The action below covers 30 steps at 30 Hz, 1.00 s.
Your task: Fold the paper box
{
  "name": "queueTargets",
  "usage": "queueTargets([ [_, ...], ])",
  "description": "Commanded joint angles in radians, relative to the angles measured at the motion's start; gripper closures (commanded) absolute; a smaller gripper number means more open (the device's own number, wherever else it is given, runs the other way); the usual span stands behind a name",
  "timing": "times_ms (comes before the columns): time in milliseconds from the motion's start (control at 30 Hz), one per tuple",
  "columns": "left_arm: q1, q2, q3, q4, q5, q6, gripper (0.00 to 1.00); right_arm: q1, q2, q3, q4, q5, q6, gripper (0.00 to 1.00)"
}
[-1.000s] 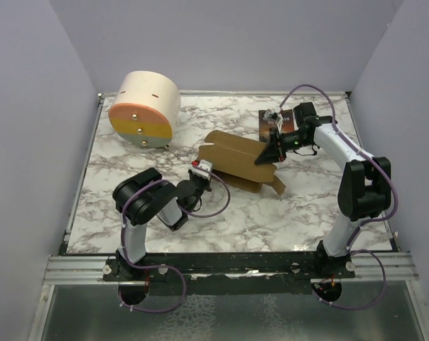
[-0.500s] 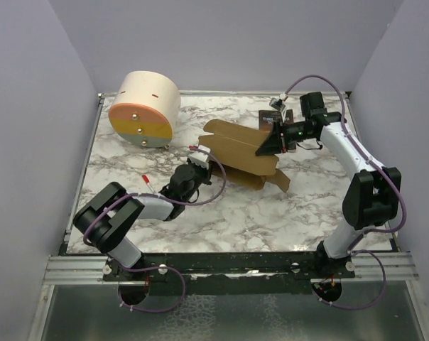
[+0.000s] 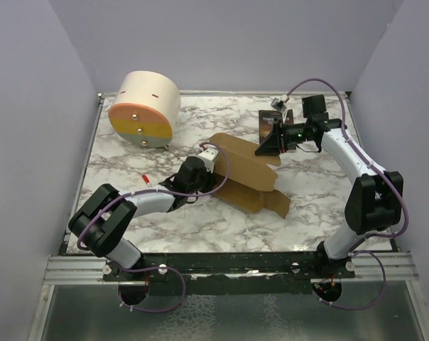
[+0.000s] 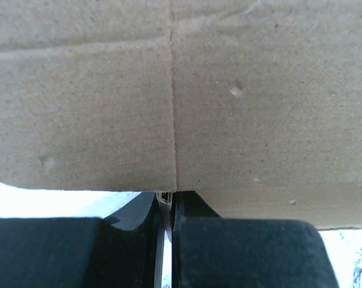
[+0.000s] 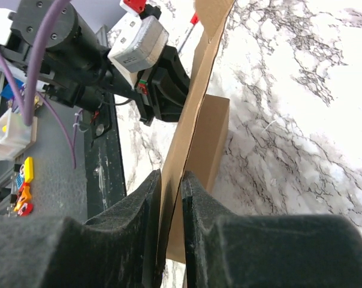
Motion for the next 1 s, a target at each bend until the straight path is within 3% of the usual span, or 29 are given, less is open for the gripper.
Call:
queueTargets([
  [0, 0.004, -0.013, 0.074, -0.205, 0.072, -0.035, 1.0, 0.001, -0.017, -0.049, 0.103, 0.047, 0.041, 0.8],
  [167, 0.004, 0.016, 0.155, -0.353, 0.09, -0.034, 1.0, 0.002, -0.01, -0.087, 0.132, 0.041, 0.055, 0.8],
  [300, 0.004, 0.037, 0.2, -0.446, 0.091, -0.018, 1.0, 0.001, -0.004, -0.094, 0.145, 0.011, 0.076, 0.97],
  [367, 0.005, 0.037, 0.208, -0.467, 0.087, -0.007, 0.99, 0.001, -0.007, -0.098, 0.157, 0.01, 0.09, 0.99],
  [967, 0.004, 0.003, 0.175, -0.346, 0.035, 0.016, 0.74, -0.012, -0.004, -0.159, 0.234, 0.052, 0.145, 0.99],
])
